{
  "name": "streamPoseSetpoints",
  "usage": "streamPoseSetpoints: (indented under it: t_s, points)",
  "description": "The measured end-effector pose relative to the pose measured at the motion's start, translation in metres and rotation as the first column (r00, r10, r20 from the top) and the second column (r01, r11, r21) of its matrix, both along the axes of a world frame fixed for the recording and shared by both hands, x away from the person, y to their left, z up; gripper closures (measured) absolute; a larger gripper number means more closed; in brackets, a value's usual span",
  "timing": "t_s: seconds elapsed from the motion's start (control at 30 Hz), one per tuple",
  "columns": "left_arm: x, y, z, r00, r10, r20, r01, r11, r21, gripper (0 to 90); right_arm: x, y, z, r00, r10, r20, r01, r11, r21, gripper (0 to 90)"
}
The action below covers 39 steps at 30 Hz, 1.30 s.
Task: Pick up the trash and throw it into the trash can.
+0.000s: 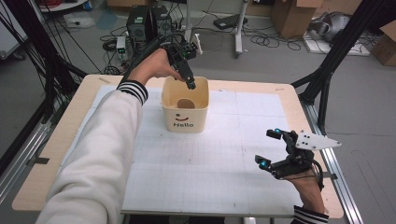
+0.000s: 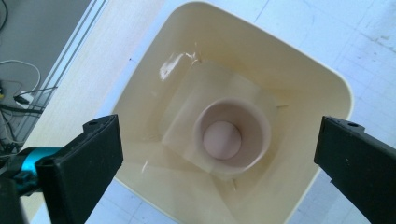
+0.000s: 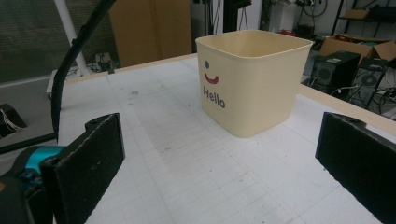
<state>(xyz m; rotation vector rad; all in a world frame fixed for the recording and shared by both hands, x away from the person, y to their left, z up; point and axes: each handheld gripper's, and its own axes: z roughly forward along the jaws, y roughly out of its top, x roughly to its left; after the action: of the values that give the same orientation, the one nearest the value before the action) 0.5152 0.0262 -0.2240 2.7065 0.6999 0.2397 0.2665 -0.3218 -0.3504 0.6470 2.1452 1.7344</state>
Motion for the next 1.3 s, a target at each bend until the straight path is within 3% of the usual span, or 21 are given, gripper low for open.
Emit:
streamPoseSetpoints:
  t_s: [0.33, 0.87, 1.07, 1.3]
  points:
    - [-0.008, 0.002, 0.016, 0.9999, -0.002, 0.012, 0.002, 0.9993, -0.037, 1.7, 0.000, 0.000, 0.000, 1.0000, 0.000, -0.003, 0.000, 1.000, 0.001, 0.2]
    - [-0.034, 0.016, 0.067, 0.9974, -0.009, 0.072, 0.014, 0.9978, -0.064, 1.7, -0.001, 0.000, 0.001, 1.0000, -0.002, -0.003, 0.002, 1.000, 0.003, 0.2]
    - [-0.041, 0.023, 0.073, 0.9964, -0.004, 0.085, 0.009, 0.9984, -0.055, 1.7, -0.001, 0.000, -0.001, 1.0000, 0.001, -0.007, -0.001, 1.000, 0.009, 0.2]
    - [-0.054, 0.033, 0.080, 0.9941, -0.020, 0.107, 0.028, 0.9969, -0.073, 1.7, -0.001, -0.001, 0.000, 1.0000, -0.001, 0.001, 0.001, 1.000, 0.013, 0.2]
